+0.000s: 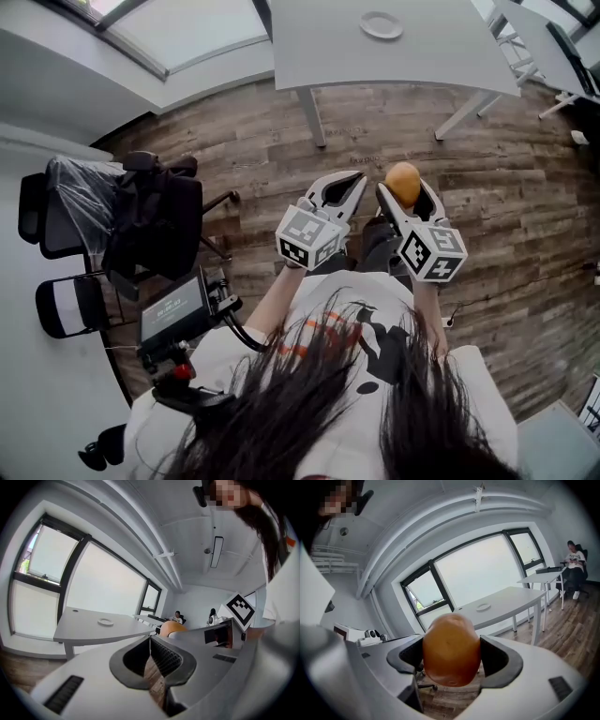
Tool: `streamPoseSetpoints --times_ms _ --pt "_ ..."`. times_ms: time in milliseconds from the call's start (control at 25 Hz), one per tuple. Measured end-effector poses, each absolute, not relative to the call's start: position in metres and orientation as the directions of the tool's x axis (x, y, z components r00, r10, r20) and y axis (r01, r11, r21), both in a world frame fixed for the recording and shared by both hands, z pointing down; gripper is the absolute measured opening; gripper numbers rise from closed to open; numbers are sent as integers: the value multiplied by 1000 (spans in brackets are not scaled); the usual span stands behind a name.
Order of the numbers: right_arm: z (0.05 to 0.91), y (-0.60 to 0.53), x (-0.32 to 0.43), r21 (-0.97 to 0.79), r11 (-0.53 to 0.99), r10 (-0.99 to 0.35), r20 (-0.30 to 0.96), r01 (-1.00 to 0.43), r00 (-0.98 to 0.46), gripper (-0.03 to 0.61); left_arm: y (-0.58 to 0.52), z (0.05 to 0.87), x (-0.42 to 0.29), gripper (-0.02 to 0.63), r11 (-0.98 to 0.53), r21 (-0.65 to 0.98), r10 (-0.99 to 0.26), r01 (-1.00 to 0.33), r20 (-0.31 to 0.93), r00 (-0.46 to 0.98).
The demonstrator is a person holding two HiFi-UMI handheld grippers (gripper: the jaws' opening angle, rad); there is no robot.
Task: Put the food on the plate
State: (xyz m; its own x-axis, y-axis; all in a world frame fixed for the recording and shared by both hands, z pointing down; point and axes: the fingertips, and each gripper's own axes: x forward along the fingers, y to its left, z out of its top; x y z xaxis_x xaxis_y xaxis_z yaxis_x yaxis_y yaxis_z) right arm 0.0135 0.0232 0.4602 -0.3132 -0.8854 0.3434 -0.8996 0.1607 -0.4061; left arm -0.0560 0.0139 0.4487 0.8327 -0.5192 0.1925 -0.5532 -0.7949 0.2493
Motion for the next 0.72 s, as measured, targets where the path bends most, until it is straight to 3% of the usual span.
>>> streamPoseSetpoints --times_ms 360,600,720 --pt "461 -53 37 -429 226 -861 331 -875 -385 371 -56 447 -46 6 -730 227 -609 -645 212 764" --pt "450 -148 111 -439 273 -839 326 -856 -435 371 -143 436 35 6 -706 218 -634 -673 227 739" --pt "440 -161 114 -424 295 -844 305 -856 -442 371 -151 428 40 6 -709 207 -642 -674 205 739"
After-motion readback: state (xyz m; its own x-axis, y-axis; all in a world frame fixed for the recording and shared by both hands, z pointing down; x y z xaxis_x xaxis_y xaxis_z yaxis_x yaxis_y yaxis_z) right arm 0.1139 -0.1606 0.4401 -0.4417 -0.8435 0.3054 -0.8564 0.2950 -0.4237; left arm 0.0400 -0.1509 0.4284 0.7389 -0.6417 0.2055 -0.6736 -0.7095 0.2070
